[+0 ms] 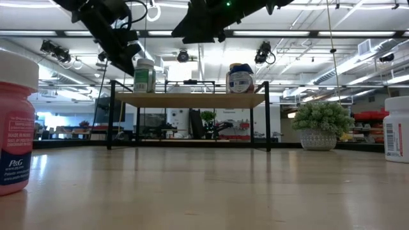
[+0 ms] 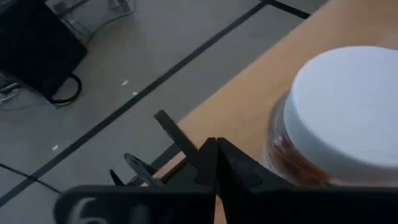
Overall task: Pick and place medicine bottles onto shelf by color
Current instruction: Put the green pill bottle on the shelf
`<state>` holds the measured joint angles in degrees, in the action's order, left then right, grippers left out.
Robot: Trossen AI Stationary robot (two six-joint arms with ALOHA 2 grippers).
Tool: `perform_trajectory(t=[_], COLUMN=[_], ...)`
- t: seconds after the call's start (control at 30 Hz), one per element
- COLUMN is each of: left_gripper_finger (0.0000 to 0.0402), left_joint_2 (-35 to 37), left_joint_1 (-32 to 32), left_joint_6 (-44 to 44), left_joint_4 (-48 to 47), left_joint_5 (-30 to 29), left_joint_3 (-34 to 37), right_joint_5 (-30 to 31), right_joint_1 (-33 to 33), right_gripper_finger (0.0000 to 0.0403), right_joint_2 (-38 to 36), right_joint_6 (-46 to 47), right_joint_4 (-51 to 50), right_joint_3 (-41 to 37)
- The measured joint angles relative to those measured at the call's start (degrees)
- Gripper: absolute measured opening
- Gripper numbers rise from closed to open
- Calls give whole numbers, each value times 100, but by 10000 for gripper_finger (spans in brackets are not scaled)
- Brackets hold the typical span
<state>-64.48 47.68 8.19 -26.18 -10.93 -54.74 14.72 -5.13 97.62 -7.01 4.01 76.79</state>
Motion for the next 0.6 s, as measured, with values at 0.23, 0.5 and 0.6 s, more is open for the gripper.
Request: perform_trajectory(t=[0.23,0.5,0.6], left_gripper_finger=[8,6,6], left_joint_2=[-233,-776,-896], left_joint_1=[-12,-257,-426], left_joint_6=[0,-156,-219], left_joint_4=[95,595,891], left_joint_5=[782,1302,1339], left_joint_3=[-3,-4,-4], right_joint_5=[0,85,273], right_joint_1=[0,-35,-105], right_gripper_finger=[298,298,298], right_joint_2=[0,-2,-2], right_joint_6=[86,167,336], right_joint_4=[0,-5,-6], right_joint_3=[-2,-2,-2])
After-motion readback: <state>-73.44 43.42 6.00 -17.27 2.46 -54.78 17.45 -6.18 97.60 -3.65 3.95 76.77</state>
